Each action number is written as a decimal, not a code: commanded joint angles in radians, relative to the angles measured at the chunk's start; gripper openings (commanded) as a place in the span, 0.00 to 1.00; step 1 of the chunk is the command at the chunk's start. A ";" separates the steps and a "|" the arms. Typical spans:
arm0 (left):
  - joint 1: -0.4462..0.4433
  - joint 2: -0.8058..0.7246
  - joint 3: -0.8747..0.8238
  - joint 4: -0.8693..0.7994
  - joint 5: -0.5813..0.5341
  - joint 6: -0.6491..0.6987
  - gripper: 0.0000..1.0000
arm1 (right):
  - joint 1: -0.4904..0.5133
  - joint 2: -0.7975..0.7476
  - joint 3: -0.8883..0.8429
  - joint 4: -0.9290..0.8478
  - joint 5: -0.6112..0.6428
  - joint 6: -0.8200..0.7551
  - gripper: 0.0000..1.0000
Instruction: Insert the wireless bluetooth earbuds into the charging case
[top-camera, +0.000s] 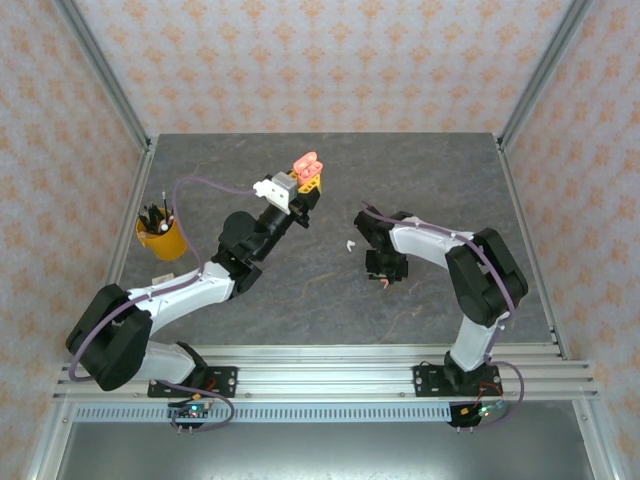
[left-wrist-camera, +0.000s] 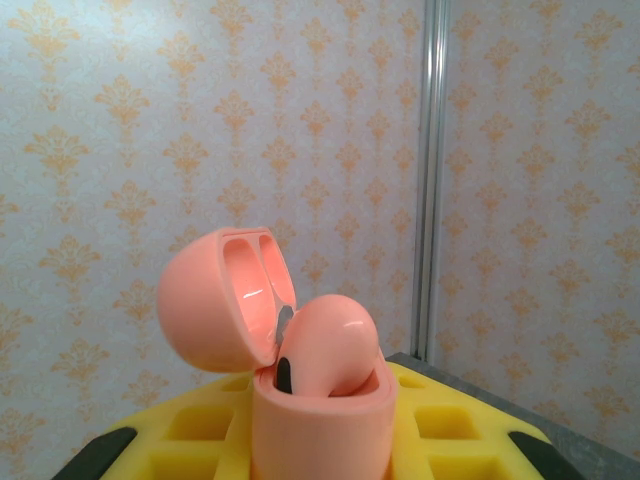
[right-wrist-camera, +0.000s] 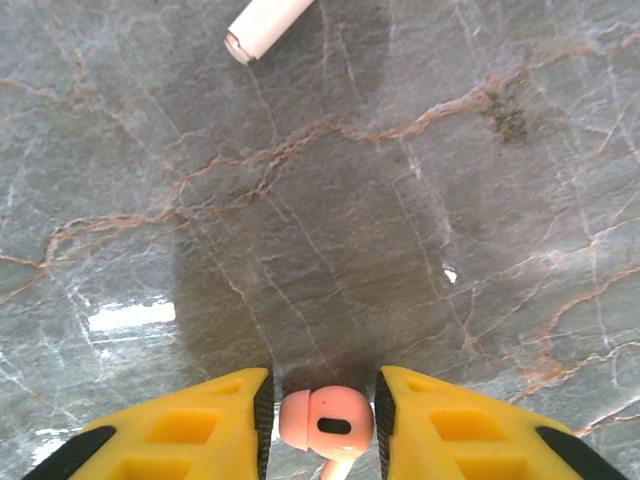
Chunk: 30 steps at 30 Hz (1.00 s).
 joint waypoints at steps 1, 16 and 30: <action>0.006 -0.008 -0.008 0.037 0.006 0.006 0.00 | 0.001 -0.006 -0.027 -0.013 0.026 0.011 0.33; 0.005 -0.010 -0.003 0.034 0.007 0.004 0.00 | 0.001 -0.071 -0.031 -0.030 0.032 0.014 0.29; 0.005 -0.010 -0.003 0.022 0.008 0.001 0.00 | 0.001 -0.117 -0.076 0.104 -0.058 -0.073 0.29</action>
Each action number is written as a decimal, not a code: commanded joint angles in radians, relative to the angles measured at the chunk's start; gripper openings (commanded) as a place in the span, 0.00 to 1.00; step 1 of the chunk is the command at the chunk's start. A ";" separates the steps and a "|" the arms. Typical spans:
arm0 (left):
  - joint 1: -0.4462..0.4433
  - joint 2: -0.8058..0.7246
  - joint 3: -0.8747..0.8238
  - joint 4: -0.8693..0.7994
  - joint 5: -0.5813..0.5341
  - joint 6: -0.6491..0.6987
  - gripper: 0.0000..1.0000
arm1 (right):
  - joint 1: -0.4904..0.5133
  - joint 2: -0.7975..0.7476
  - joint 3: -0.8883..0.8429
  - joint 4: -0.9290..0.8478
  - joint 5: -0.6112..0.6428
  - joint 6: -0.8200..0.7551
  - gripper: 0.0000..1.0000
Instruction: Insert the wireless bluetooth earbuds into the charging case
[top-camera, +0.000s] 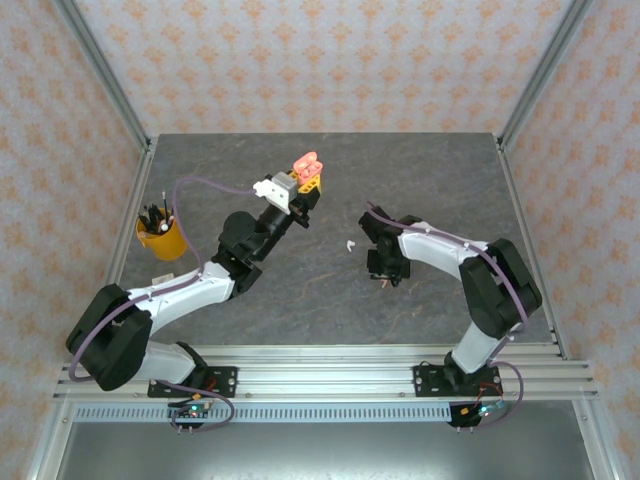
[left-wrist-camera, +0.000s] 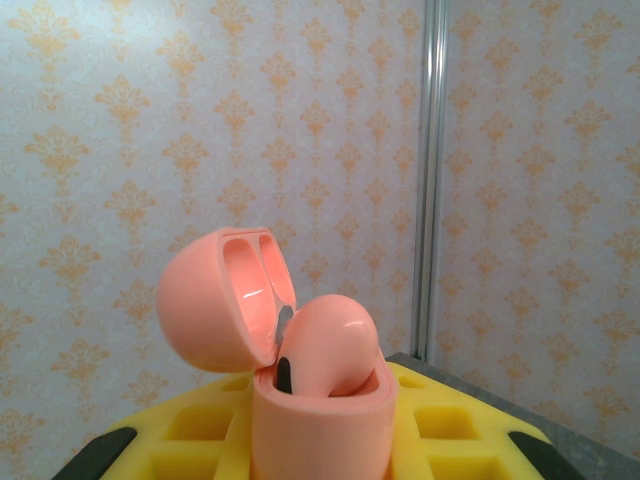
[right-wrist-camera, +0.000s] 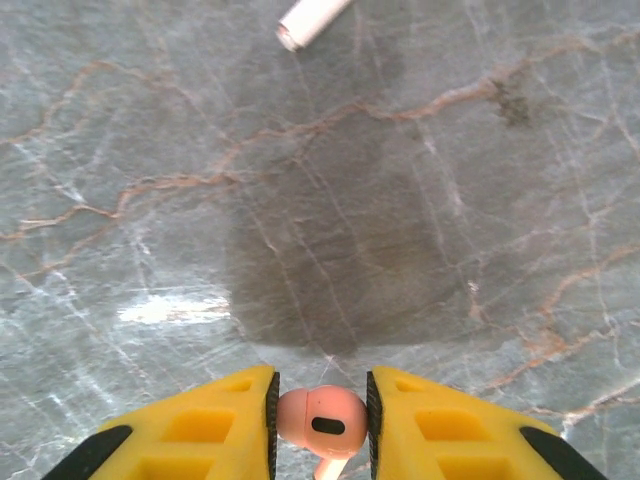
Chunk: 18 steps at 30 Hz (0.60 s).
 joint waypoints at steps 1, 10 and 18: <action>0.005 -0.009 -0.003 0.022 0.007 0.002 0.00 | 0.001 -0.014 -0.017 0.060 -0.028 -0.052 0.29; 0.005 -0.016 0.000 0.010 0.010 0.003 0.00 | 0.015 0.055 0.024 0.050 -0.035 -0.101 0.29; 0.005 -0.018 -0.004 0.012 0.006 0.006 0.00 | 0.049 0.135 0.089 -0.048 0.039 -0.049 0.32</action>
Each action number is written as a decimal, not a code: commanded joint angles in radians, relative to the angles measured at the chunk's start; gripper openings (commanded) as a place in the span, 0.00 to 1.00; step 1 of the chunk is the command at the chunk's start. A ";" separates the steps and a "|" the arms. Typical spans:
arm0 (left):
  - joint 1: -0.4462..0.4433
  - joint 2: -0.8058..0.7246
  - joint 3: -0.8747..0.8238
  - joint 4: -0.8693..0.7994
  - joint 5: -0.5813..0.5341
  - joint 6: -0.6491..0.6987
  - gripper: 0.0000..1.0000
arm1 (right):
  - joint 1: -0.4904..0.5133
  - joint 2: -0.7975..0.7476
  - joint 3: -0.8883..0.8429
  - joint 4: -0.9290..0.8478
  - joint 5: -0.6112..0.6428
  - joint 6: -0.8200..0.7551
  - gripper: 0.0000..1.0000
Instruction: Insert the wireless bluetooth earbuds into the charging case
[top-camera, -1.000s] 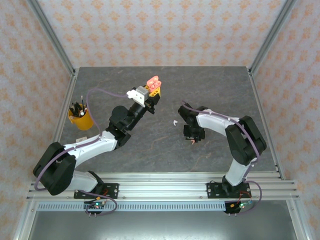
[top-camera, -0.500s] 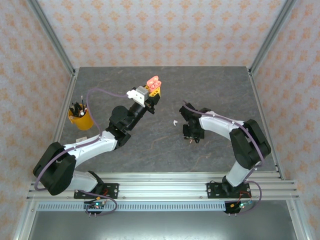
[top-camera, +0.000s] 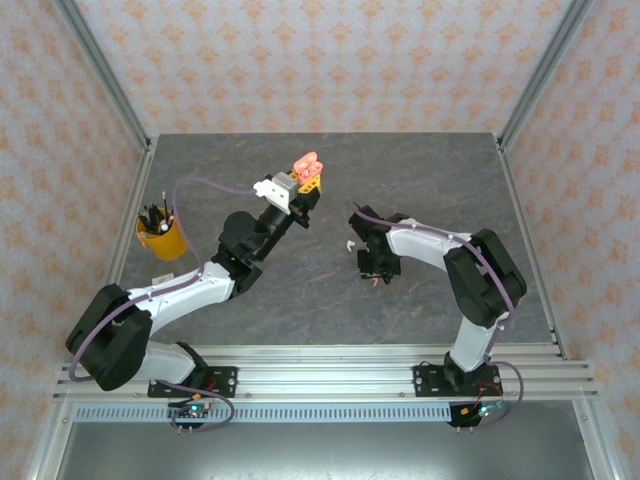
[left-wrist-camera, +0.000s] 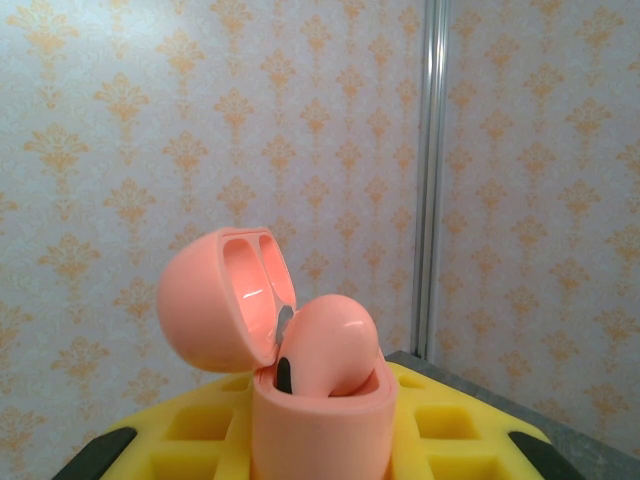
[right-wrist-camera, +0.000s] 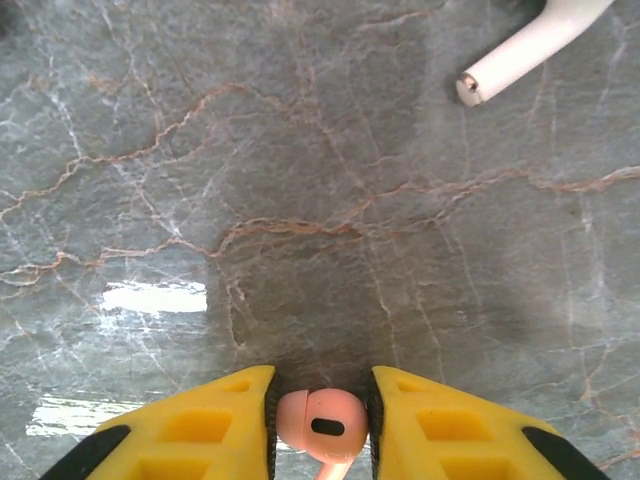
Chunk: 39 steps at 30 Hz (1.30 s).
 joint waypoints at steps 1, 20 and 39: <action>0.005 -0.019 -0.005 0.016 0.006 0.007 0.00 | 0.017 0.034 0.026 -0.074 0.061 0.034 0.35; 0.005 -0.023 -0.006 0.016 0.002 0.010 0.00 | 0.035 0.053 0.072 -0.099 0.068 0.234 0.44; 0.005 -0.022 -0.006 0.015 0.002 0.014 0.00 | 0.032 0.066 0.075 -0.095 0.087 0.176 0.33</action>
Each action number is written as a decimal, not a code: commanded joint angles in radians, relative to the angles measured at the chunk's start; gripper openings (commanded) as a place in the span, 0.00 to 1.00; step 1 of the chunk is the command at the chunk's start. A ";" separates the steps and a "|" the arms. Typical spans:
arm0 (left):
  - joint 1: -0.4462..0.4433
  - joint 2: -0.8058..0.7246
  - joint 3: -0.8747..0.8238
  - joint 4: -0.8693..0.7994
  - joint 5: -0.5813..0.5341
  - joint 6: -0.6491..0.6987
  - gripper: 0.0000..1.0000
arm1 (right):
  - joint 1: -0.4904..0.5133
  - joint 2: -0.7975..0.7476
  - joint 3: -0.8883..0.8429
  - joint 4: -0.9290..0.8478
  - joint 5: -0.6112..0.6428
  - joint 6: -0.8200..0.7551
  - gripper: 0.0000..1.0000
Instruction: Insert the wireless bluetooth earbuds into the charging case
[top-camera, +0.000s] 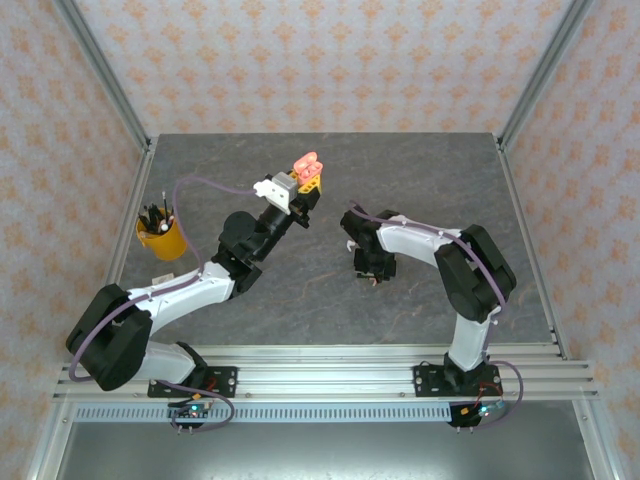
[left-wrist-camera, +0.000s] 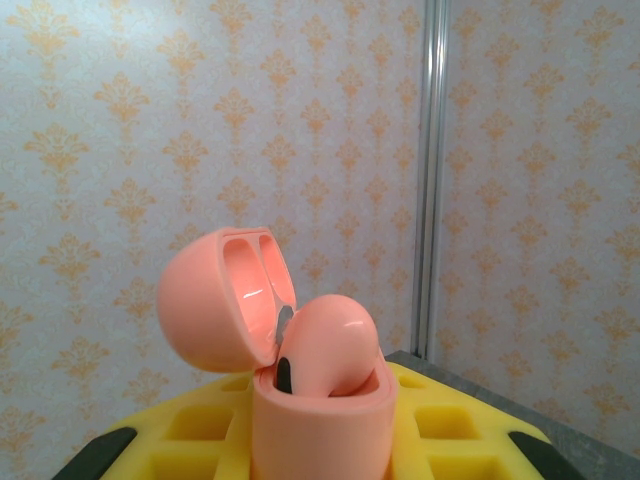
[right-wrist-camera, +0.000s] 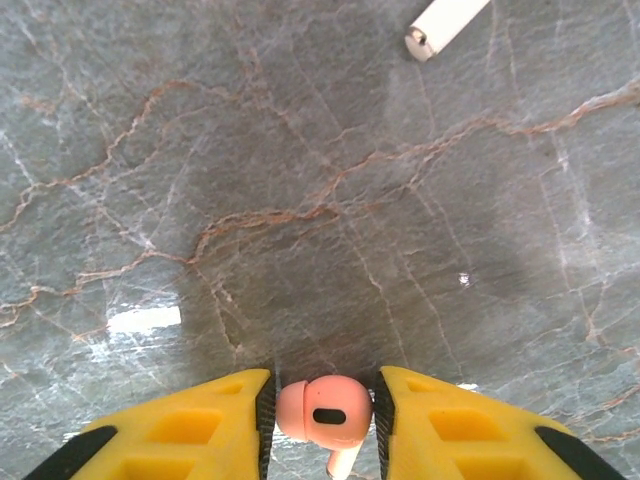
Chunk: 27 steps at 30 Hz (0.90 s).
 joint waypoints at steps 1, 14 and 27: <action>0.005 -0.021 -0.005 0.015 0.001 0.014 0.00 | -0.001 0.009 -0.003 0.000 0.037 -0.016 0.32; 0.005 -0.020 0.005 0.001 0.008 0.014 0.00 | -0.010 -0.064 -0.055 0.057 0.022 -0.076 0.29; 0.005 -0.022 0.020 -0.023 0.013 0.024 0.00 | -0.012 -0.267 -0.155 0.189 0.074 -0.146 0.28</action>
